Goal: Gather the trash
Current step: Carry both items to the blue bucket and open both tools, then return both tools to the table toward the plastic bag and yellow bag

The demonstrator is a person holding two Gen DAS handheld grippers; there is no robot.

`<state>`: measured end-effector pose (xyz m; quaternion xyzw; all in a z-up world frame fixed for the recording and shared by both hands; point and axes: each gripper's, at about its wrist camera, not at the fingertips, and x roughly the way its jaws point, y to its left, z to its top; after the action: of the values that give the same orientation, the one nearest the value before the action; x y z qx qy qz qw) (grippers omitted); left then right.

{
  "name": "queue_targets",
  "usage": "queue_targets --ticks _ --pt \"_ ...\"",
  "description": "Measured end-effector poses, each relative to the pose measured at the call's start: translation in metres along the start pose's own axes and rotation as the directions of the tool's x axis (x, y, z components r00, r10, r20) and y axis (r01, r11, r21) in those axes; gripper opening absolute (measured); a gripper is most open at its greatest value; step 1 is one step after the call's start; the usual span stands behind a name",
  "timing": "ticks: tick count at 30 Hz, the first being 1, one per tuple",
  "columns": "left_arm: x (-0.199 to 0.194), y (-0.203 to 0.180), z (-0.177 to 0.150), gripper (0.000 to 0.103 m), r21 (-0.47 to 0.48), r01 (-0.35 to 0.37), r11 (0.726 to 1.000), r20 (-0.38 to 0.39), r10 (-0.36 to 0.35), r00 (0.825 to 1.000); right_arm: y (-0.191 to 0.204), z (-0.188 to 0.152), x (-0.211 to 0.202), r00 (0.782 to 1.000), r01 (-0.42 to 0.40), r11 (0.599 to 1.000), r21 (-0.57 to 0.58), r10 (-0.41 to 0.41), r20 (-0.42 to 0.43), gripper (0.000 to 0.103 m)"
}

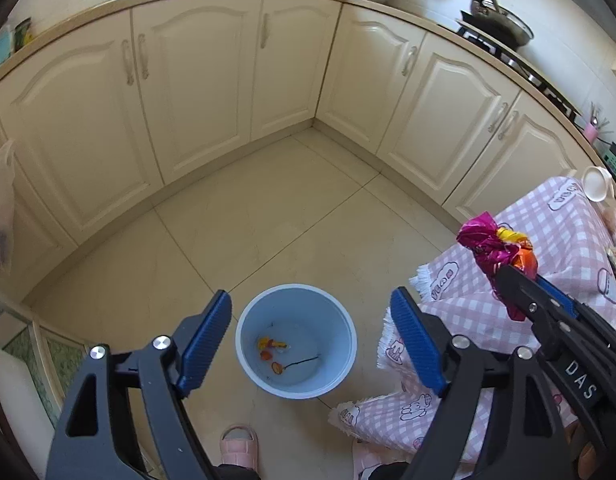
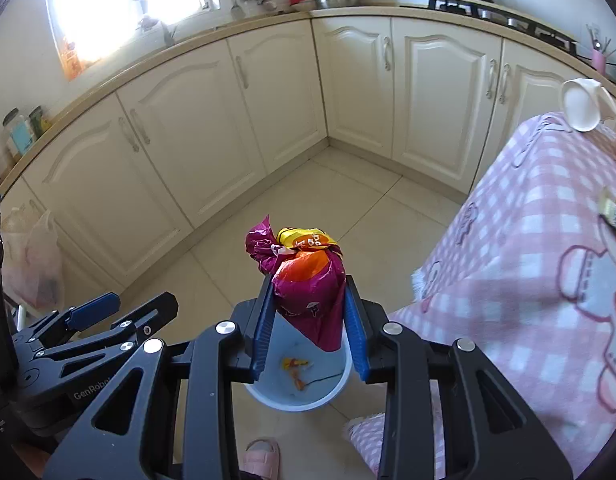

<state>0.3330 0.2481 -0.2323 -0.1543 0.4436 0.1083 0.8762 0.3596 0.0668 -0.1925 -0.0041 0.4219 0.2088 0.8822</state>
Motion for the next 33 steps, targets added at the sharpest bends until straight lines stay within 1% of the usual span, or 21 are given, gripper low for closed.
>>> queue_targets --ticks 7,13,14,15,17,18,24,27,30,33 --pt "-0.005 0.024 -0.003 0.08 -0.053 -0.034 0.998 0.002 0.034 0.999 0.014 -0.001 0.012 0.999 -0.026 1.0 -0.011 0.026 -0.025 0.031" --pt "-0.008 0.039 -0.002 0.08 -0.086 -0.058 0.995 0.008 0.059 0.998 0.022 0.005 0.022 0.998 -0.056 0.998 -0.015 0.055 -0.017 0.033" --pt "-0.008 0.04 -0.002 0.08 -0.09 -0.058 0.994 0.008 0.059 0.998 0.024 0.007 0.023 0.998 -0.063 0.998 -0.014 0.063 -0.012 0.043" --pt "-0.008 0.042 -0.002 0.08 -0.094 -0.061 0.994 0.008 0.062 0.998 0.025 0.008 0.024 0.998 -0.068 0.998 -0.011 0.068 -0.005 0.066" --pt "-0.009 0.044 -0.002 0.08 -0.104 -0.073 0.992 0.011 0.074 0.997 0.024 0.011 0.022 0.998 -0.052 0.999 -0.002 0.052 0.027 0.081" --pt "-0.009 0.045 -0.001 0.08 -0.108 -0.066 0.992 0.012 0.068 0.998 0.024 0.012 0.021 0.998 -0.054 0.999 -0.003 0.055 0.034 0.082" --pt "-0.014 0.04 0.001 0.08 -0.102 -0.059 0.993 0.019 0.061 0.998 0.018 0.014 0.014 0.998 -0.044 0.999 0.005 0.044 0.043 0.082" --pt "-0.02 0.034 0.001 0.08 -0.092 -0.049 0.995 0.03 0.052 0.998 0.011 0.014 0.004 0.998 -0.032 0.999 0.011 0.032 0.053 0.082" --pt "-0.029 0.024 0.001 0.08 -0.08 -0.033 0.996 0.042 0.036 0.998 0.002 0.014 -0.014 0.997 -0.011 1.0 0.017 0.01 0.077 0.082" --pt "-0.046 0.004 0.002 0.08 -0.051 -0.007 0.999 0.07 0.01 0.997 -0.014 0.014 -0.044 0.992 0.017 0.999 0.03 -0.02 0.122 0.082"
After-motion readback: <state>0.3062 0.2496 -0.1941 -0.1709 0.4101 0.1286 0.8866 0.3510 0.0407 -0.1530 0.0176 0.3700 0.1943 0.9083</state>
